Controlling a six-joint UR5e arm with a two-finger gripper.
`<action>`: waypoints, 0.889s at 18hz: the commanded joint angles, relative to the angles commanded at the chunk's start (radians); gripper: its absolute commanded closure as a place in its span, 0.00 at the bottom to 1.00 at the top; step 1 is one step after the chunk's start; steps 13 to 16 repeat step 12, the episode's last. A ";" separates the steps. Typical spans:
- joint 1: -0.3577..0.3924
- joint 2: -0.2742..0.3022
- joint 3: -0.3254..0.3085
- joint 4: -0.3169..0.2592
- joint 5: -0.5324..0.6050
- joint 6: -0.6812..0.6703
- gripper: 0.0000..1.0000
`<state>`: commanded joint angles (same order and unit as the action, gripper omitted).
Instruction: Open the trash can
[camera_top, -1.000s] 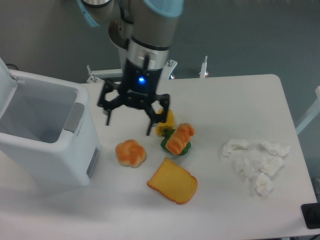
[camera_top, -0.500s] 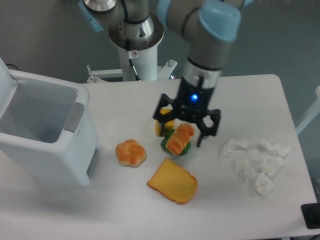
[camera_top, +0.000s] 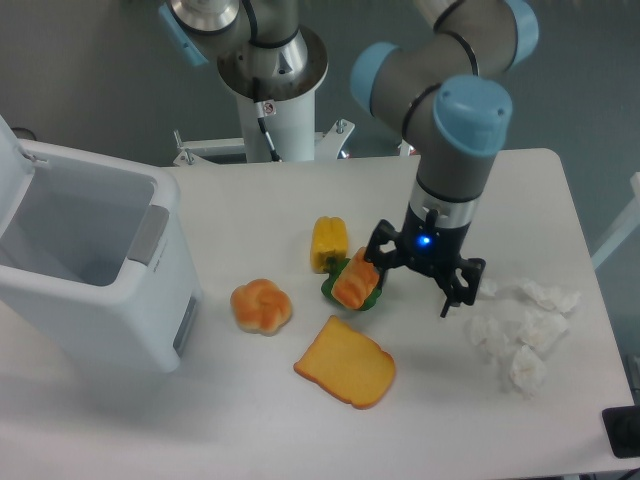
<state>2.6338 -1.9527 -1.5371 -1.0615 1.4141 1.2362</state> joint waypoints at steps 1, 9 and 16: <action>-0.002 -0.005 0.002 0.000 0.041 0.027 0.00; -0.002 -0.035 0.025 -0.002 0.155 0.150 0.00; 0.000 -0.034 0.026 -0.003 0.155 0.152 0.00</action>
